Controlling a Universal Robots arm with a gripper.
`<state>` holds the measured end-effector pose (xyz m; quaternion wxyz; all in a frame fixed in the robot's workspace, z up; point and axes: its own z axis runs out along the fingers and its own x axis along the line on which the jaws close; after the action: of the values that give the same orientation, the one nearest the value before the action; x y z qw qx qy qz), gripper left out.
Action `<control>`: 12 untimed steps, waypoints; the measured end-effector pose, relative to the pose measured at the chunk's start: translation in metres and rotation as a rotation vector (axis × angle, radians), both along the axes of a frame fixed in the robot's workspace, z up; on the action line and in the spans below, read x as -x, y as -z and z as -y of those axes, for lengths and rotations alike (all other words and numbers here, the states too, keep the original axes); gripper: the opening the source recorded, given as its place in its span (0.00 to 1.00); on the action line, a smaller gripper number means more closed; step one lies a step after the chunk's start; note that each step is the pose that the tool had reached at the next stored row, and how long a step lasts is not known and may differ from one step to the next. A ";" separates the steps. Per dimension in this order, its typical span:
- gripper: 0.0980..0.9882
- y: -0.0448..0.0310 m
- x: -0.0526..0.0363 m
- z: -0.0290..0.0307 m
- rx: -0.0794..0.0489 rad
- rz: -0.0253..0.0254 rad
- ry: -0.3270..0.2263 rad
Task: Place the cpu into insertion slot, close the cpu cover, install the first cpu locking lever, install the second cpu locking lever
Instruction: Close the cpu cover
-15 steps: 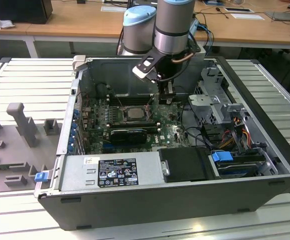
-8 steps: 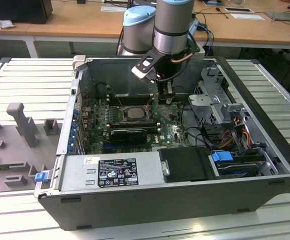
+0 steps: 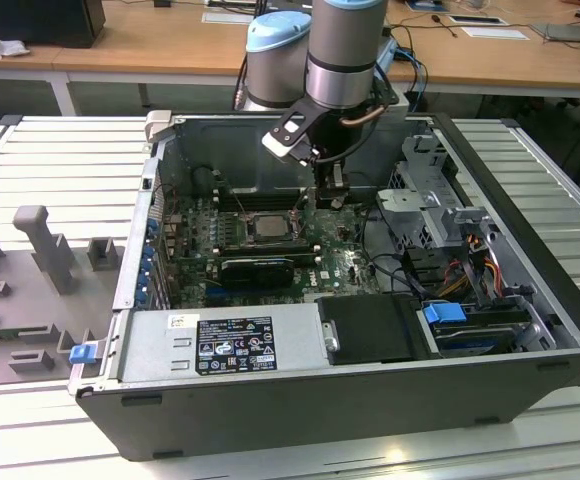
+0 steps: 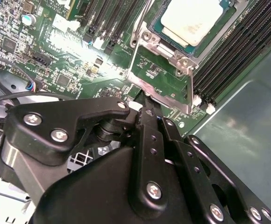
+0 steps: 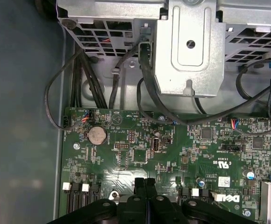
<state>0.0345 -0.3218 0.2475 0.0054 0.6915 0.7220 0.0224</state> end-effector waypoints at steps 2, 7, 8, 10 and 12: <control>0.01 0.0000 0.0005 0.0000 0.000 0.0000 0.000; 0.01 0.0000 0.0020 0.0000 0.000 0.0000 0.000; 0.01 0.0000 0.0021 0.0000 -0.001 0.0000 0.000; 0.01 0.0000 0.0037 0.0000 0.000 -0.0001 0.000; 0.01 0.0000 0.0040 0.0000 -0.001 0.0000 0.000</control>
<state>0.0305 -0.3218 0.2475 0.0052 0.6916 0.7219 0.0226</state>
